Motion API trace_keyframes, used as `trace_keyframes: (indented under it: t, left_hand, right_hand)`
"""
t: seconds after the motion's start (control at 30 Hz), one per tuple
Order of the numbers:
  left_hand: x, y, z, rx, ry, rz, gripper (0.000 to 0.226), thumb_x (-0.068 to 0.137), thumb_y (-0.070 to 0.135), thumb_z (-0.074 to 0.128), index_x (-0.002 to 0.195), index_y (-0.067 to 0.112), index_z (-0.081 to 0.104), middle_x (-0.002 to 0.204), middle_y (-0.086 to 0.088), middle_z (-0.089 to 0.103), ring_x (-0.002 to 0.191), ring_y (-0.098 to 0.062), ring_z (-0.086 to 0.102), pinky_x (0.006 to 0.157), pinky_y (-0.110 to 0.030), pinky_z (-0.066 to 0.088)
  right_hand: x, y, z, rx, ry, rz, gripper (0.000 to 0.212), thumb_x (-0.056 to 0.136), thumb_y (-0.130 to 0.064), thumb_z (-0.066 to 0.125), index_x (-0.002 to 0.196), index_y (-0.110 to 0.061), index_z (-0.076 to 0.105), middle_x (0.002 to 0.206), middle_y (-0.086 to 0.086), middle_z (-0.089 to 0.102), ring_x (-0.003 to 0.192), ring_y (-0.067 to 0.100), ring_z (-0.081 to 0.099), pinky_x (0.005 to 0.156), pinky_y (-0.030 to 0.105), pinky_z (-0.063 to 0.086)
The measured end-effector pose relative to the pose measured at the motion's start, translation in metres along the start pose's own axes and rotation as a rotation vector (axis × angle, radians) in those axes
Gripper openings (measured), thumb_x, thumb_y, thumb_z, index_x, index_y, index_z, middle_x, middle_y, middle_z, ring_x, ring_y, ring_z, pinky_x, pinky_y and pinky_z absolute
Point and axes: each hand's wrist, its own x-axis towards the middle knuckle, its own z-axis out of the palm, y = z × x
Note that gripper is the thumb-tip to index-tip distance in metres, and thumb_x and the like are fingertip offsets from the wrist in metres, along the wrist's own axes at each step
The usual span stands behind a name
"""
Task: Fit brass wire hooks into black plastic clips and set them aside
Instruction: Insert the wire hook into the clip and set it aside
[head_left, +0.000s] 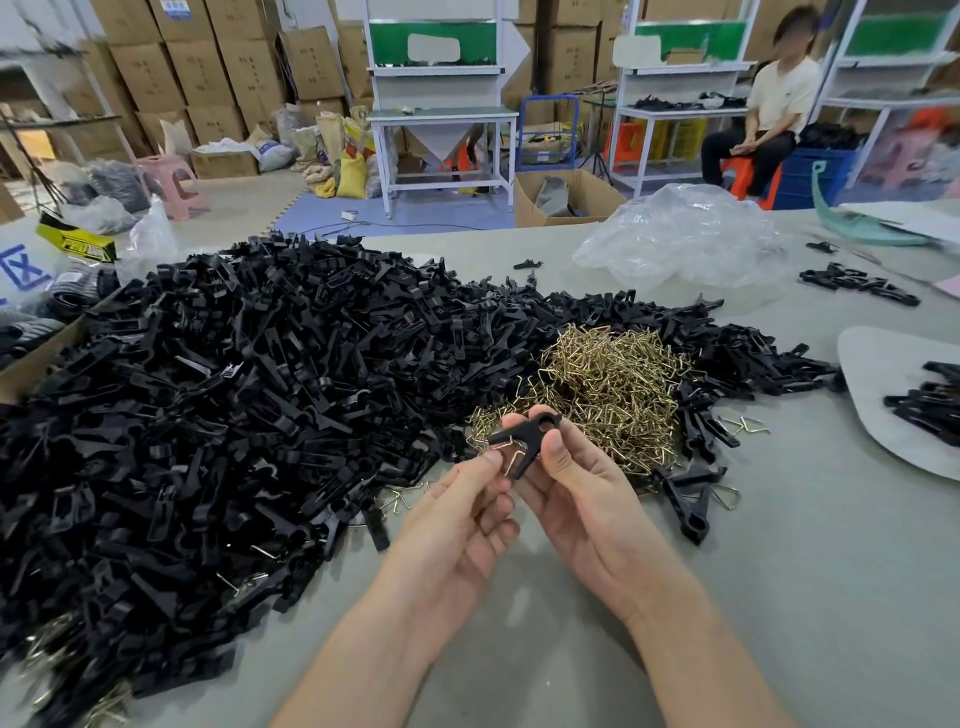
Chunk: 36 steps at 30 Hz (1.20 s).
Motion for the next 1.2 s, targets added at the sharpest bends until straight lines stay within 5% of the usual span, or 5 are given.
trace_keyframes:
  t: [0.63, 0.73, 0.87, 1.0, 1.2]
  left_hand:
    - [-0.001, -0.007, -0.003, 0.033, -0.111, 0.145, 0.018, 0.070, 0.028, 0.077, 0.078, 0.014, 0.069, 0.072, -0.003, 0.067, 0.062, -0.009, 0.061, 0.059, -0.021, 0.051]
    - [0.000, -0.011, -0.003, 0.383, -0.017, 0.364, 0.029, 0.070, 0.041, 0.076, 0.072, 0.016, 0.062, 0.069, -0.005, 0.067, 0.063, -0.010, 0.058, 0.062, -0.021, 0.047]
    - [0.000, -0.020, -0.011, 1.001, 0.138, 0.700, 0.034, 0.086, 0.056, 0.063, 0.074, 0.026, 0.050, 0.059, 0.013, 0.055, 0.052, -0.004, 0.044, 0.051, -0.017, 0.034]
    - [-0.004, -0.026, -0.010, 1.481, 0.166, 0.854, 0.043, 0.091, 0.067, 0.031, 0.107, 0.036, 0.056, 0.091, 0.012, 0.069, 0.078, -0.012, 0.065, 0.064, -0.030, 0.047]
    - [0.002, -0.038, 0.002, 1.853, 0.267, 1.063, 0.034, 0.066, 0.023, 0.090, 0.093, 0.012, 0.072, 0.089, 0.001, 0.075, 0.052, -0.013, 0.067, 0.037, -0.022, 0.040]
  right_hand:
    - [0.000, 0.002, 0.000, -0.115, 0.010, -0.003, 0.024, 0.093, -0.019, 0.055, 0.109, -0.009, 0.068, 0.112, 0.014, 0.070, 0.089, 0.020, 0.068, 0.082, 0.032, 0.059]
    - [-0.002, 0.002, 0.002, -0.086, 0.024, 0.037, 0.029, 0.094, -0.022, 0.053, 0.114, -0.013, 0.071, 0.100, 0.012, 0.069, 0.080, 0.018, 0.064, 0.069, 0.030, 0.055]
    - [-0.004, -0.001, 0.005, 0.025, 0.098, 0.115, 0.030, 0.094, -0.026, 0.056, 0.112, -0.010, 0.074, 0.091, 0.009, 0.065, 0.086, 0.018, 0.063, 0.095, 0.033, 0.052]
    - [-0.003, 0.004, 0.010, 0.072, 0.202, 0.120, 0.022, 0.099, -0.020, 0.048, 0.090, -0.009, 0.065, 0.082, 0.006, 0.057, 0.076, 0.017, 0.055, 0.084, 0.032, 0.044]
    - [0.001, 0.015, 0.013, -0.008, 0.325, 0.052, 0.026, 0.096, -0.023, 0.052, 0.072, -0.019, 0.061, 0.077, 0.001, 0.059, 0.077, 0.018, 0.061, 0.084, 0.031, 0.047]
